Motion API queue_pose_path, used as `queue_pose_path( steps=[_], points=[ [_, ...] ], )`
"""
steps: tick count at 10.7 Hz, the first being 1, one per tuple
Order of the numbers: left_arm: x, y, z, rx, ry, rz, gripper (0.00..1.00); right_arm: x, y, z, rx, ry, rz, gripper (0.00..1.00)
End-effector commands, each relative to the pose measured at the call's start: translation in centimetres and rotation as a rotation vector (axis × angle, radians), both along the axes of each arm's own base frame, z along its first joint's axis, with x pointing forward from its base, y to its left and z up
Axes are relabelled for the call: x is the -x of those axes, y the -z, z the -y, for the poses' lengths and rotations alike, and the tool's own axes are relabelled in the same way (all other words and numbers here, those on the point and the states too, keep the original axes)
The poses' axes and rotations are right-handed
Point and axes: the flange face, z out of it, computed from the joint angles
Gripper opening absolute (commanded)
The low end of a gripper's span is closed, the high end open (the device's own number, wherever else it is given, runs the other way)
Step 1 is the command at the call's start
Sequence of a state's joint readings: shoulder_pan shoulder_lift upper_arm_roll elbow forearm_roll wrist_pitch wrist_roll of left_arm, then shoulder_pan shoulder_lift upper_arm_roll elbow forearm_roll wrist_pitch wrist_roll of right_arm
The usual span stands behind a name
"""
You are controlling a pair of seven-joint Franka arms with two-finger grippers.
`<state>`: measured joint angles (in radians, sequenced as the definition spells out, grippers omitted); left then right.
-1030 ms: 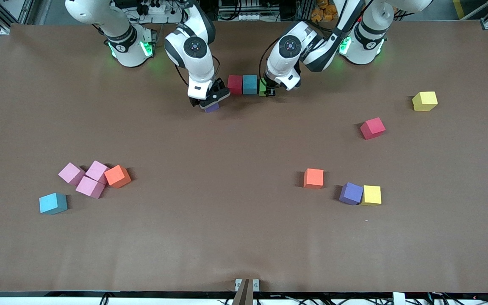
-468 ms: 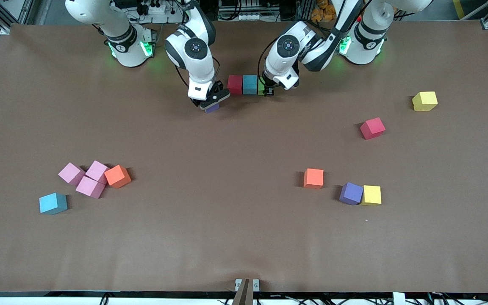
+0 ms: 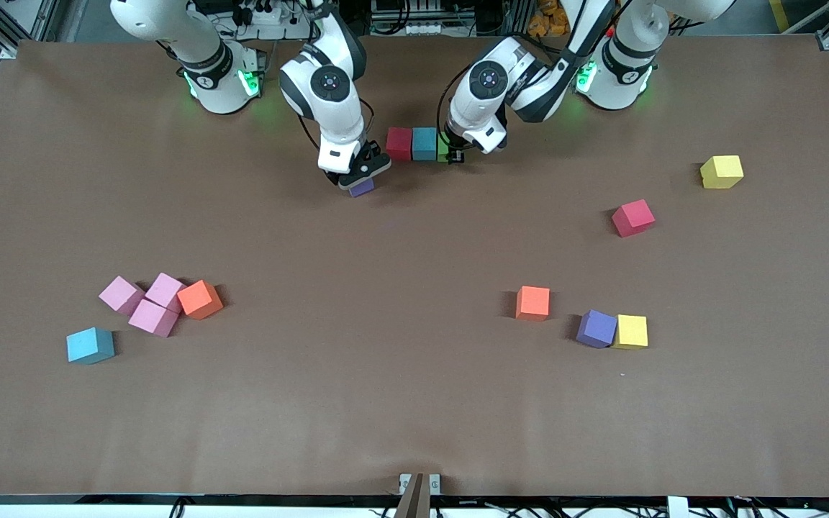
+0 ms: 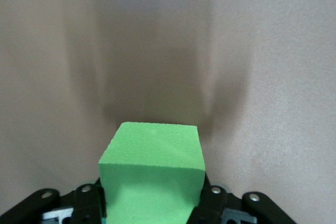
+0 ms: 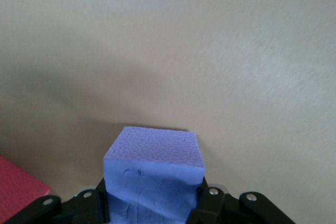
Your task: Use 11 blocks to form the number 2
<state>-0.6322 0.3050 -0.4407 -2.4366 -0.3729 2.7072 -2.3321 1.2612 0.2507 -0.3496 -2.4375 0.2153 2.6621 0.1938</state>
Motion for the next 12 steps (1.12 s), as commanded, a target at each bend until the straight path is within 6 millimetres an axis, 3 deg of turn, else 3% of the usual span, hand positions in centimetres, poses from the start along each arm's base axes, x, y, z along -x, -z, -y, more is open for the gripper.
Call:
queue_pose_path(
  steps=[1, 5, 8, 12],
  points=[
    [0.1, 0.1, 0.7, 0.010, 0.006, 0.006, 1.00, -3.1, -1.6, 0.7, -0.036, -0.009, 0.022, 0.14],
    [0.6, 0.1, 0.6, -0.027, 0.088, 0.011, 1.00, -6.0, -3.9, -0.2, -0.082, 0.053, 0.053, 0.12],
    [0.4, -0.3, 0.4, -0.034, 0.100, 0.011, 1.00, -7.2, -5.7, -1.9, -0.080, 0.180, 0.025, 0.11],
    [-0.9, -2.1, 0.2, -0.048, 0.130, 0.027, 1.00, -8.0, -5.7, -4.4, -0.028, 0.317, -0.021, 0.09]
  ],
)
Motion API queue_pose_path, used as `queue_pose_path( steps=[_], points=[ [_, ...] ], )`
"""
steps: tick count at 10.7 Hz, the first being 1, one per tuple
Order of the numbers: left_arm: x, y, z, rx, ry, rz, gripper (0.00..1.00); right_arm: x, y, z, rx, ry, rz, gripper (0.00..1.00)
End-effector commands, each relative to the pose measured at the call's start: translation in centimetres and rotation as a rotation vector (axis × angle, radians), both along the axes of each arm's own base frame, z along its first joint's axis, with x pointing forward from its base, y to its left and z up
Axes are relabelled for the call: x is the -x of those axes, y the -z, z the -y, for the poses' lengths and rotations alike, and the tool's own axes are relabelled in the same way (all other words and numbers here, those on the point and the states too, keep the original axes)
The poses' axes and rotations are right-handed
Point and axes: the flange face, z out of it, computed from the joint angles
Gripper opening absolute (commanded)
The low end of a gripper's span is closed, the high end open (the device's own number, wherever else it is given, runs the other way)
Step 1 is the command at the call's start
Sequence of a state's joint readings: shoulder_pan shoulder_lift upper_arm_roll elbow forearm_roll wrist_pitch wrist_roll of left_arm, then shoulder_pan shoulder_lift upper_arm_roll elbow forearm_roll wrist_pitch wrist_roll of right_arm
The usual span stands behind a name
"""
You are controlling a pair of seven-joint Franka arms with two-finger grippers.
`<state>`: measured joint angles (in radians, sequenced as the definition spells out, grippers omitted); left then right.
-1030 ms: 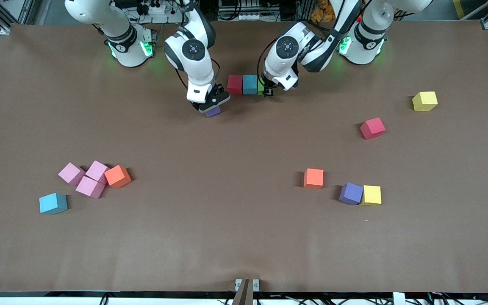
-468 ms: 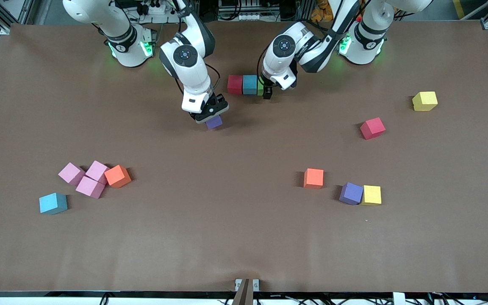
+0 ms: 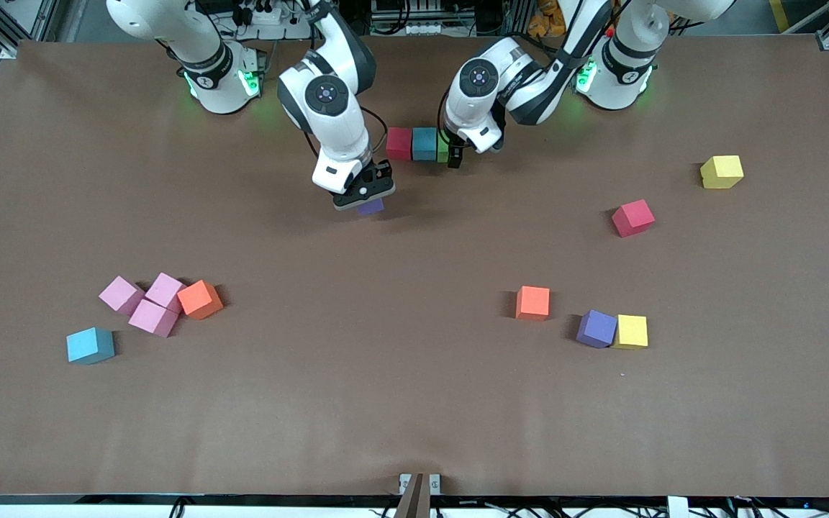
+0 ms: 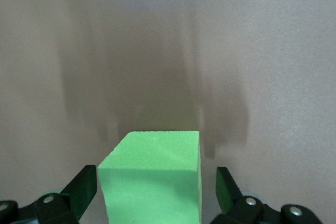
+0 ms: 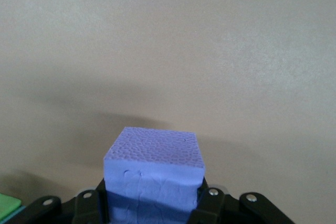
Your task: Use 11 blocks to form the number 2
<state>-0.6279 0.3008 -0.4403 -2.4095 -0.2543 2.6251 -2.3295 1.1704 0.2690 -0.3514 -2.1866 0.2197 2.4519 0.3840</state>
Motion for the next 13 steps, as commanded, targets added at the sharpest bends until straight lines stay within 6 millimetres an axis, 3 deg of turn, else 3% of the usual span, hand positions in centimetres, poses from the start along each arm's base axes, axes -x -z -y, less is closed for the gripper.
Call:
queue_pose_path(
  steps=[1, 4, 8, 10, 13],
  points=[
    [-1.3, -2.3, -0.3, 0.003, 0.008, 0.030, 1.00, -0.9, 1.0, -1.8, 0.006, 0.087, -0.012, 0.09],
    [-2.3, -3.3, -0.8, 0.016, 0.026, 0.046, 1.00, -0.5, 1.7, -3.1, -0.016, 0.144, -0.041, 0.09],
    [-5.4, -8.0, -3.0, 0.013, 0.125, 0.058, 1.00, 0.8, 2.4, -7.2, -0.018, 0.222, -0.033, 0.09],
    [-8.3, -9.9, -4.3, 0.025, 0.213, 0.039, 1.00, 1.8, 2.8, -9.4, -0.017, 0.263, -0.025, 0.09],
    [-14.7, -13.2, -7.2, 0.106, 0.400, 0.057, 1.00, 3.7, 3.9, -12.5, -0.010, 0.312, -0.015, 0.08]
  ],
)
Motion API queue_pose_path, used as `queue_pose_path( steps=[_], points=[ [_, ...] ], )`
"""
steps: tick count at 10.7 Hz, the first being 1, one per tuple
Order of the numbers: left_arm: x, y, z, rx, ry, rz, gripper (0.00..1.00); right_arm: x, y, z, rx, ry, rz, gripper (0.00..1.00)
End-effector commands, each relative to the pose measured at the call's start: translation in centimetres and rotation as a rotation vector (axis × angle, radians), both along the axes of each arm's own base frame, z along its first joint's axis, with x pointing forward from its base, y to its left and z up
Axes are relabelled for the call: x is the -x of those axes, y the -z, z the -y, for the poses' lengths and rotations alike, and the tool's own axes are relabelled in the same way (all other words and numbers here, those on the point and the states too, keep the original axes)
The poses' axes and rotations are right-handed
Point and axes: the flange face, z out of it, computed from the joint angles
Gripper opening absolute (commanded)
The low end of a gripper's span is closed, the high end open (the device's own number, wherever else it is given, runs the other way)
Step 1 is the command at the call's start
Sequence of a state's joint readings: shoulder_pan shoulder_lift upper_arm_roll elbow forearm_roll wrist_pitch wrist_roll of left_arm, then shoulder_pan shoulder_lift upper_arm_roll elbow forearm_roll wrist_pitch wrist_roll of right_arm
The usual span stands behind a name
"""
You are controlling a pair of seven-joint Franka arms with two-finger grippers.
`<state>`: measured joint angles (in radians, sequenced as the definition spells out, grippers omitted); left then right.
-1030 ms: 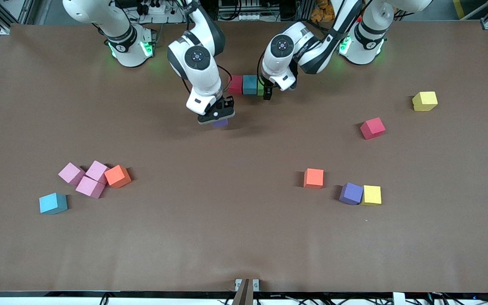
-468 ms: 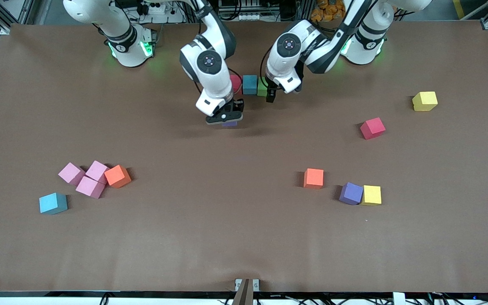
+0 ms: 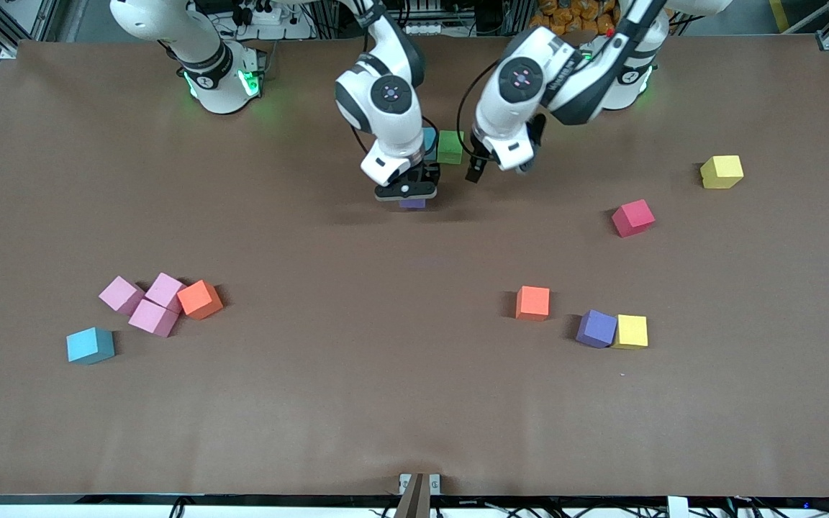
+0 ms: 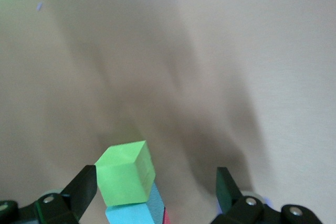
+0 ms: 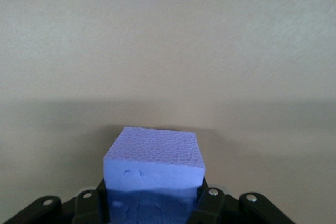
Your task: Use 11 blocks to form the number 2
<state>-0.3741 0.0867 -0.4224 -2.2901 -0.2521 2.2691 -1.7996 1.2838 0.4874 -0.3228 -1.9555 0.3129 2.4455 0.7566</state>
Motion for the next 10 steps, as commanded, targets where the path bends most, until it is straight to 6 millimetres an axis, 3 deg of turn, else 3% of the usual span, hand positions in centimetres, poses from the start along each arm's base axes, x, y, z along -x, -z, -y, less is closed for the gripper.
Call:
queue_pose_path(
  steps=[1, 4, 6, 10],
  points=[
    [-5.1, -2.6, -2.7, 0.035, 0.143, 0.041, 1.00, 1.6, 1.1, -3.0, 0.007, 0.048, -0.002, 0.07],
    [-11.9, -5.0, -6.5, 0.045, 0.356, 0.138, 1.00, 3.3, 2.2, -5.2, -0.013, 0.078, -0.033, 0.07],
    [-15.7, -7.4, -7.1, 0.044, 0.463, 0.224, 1.00, 4.4, 2.9, -6.8, -0.005, 0.092, -0.064, 0.06],
    [-21.2, -7.2, -8.1, -0.082, 0.851, 0.286, 1.00, 5.9, 2.9, -8.1, 0.015, 0.066, -0.082, 0.06]
  ],
)
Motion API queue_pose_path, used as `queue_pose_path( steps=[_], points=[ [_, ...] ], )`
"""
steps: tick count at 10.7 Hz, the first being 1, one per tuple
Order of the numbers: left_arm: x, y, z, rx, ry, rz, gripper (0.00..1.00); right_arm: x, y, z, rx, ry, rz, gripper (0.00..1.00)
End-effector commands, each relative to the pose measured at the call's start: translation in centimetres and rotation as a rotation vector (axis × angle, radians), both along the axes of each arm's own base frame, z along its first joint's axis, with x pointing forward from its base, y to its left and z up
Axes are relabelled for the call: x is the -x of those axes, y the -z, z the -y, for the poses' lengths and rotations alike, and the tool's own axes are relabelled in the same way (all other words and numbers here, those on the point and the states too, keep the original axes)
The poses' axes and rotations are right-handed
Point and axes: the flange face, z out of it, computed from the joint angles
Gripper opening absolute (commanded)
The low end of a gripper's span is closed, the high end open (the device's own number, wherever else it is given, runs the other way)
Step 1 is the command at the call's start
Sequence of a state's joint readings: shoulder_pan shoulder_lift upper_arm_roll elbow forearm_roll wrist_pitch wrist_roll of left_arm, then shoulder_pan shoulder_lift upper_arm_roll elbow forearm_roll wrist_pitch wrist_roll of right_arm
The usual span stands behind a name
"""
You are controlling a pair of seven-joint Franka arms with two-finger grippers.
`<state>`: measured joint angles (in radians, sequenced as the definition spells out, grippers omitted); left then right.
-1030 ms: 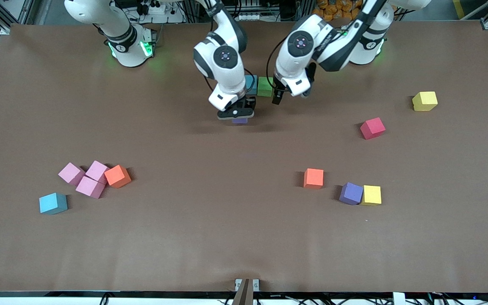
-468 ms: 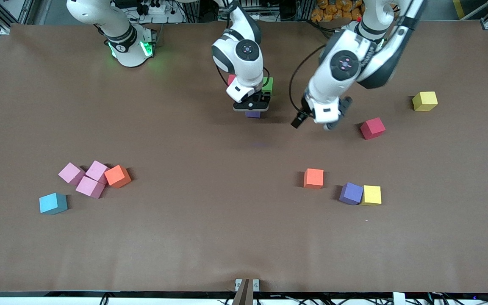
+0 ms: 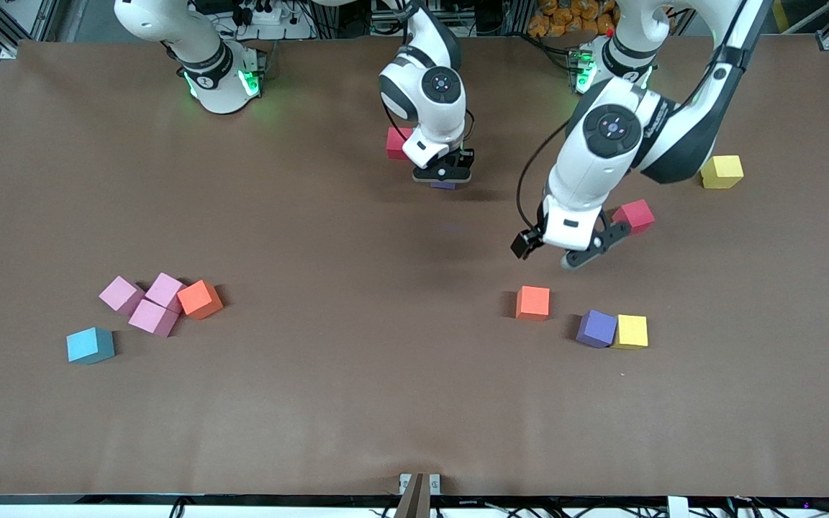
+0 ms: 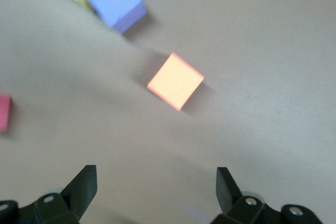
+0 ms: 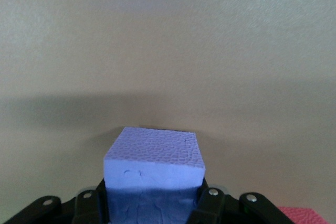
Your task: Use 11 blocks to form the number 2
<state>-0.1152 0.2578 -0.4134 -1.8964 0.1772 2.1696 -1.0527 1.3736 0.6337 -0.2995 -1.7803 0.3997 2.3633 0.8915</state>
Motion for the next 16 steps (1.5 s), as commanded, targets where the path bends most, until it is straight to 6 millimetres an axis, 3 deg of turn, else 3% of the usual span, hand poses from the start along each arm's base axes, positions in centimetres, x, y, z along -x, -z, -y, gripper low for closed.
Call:
queue_pose_path(
  steps=[1, 4, 9, 10, 11, 12, 16],
  points=[
    [-3.6, 0.3, -1.3, -0.077, 0.208, -0.001, 1.00, 0.7, 0.1, -0.9, 0.001, 0.009, -0.008, 0.06],
    [-6.3, 2.2, -2.8, -0.068, 0.355, -0.024, 1.00, 1.2, 0.5, -0.9, 0.009, 0.002, -0.010, 0.06],
    [-7.7, 5.8, -1.9, -0.067, 0.420, -0.056, 1.00, 1.6, 1.0, -1.1, 0.013, 0.012, -0.008, 0.06],
    [-7.9, 6.7, -2.1, -0.103, 0.453, -0.055, 1.00, 1.4, 1.0, -1.0, 0.014, 0.020, -0.009, 0.21],
    [-7.9, 7.7, -2.1, -0.134, 0.479, -0.058, 1.00, 1.1, 1.1, -0.9, 0.016, 0.041, -0.010, 0.69],
    [-7.8, 9.0, -2.0, -0.137, 0.490, -0.072, 1.00, 1.2, 1.0, -1.0, 0.015, 0.044, -0.009, 1.00],
    [-7.4, 11.1, -0.7, -0.114, 0.510, -0.085, 1.00, 0.3, 0.1, -0.7, 0.004, 0.040, -0.006, 1.00]
  ],
)
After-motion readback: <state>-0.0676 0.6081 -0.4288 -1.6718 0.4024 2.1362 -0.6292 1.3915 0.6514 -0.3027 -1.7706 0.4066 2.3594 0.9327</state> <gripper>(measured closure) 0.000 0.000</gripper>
